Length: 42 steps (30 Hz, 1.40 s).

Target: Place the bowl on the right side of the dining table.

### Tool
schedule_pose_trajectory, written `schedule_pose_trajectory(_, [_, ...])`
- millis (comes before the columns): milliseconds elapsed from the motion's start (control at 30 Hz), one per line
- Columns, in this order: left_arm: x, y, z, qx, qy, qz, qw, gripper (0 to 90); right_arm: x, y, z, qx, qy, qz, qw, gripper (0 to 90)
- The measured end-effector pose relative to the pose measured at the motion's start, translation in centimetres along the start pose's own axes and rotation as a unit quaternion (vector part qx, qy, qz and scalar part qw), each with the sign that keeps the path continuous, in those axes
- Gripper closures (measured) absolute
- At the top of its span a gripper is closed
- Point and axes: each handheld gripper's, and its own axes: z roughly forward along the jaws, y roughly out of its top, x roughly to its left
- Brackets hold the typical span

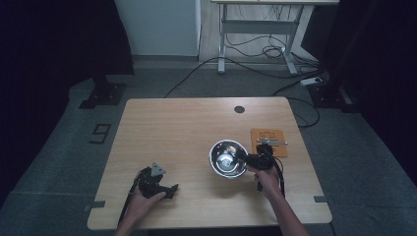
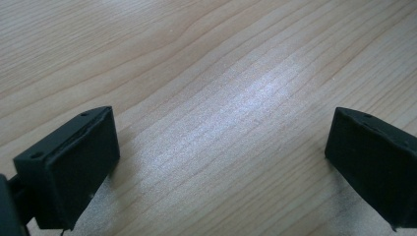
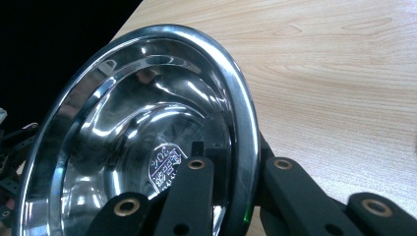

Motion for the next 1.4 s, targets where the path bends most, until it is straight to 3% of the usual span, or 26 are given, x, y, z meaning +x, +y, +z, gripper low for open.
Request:
schedule_pose_trajectory(800, [0.1,0.1,0.1,0.0,-0.002,0.002,1.0,0.0,-2.3,1.5,-1.5,-0.022,-0.012,0.008,0.9996,86.4])
schedule_pose_trajectory(1133, [0.0,0.1,0.1,0.0,-0.002,0.002,1.0,0.0,-4.3,2.0,-2.7,-0.044,-0.036,0.031,0.9979,86.4])
schedule_pose_trajectory(1400, [0.0,0.1,0.1,0.0,-0.002,0.002,1.0,0.0,-4.8,2.2,-3.3,-0.056,-0.051,0.028,0.9967,86.4])
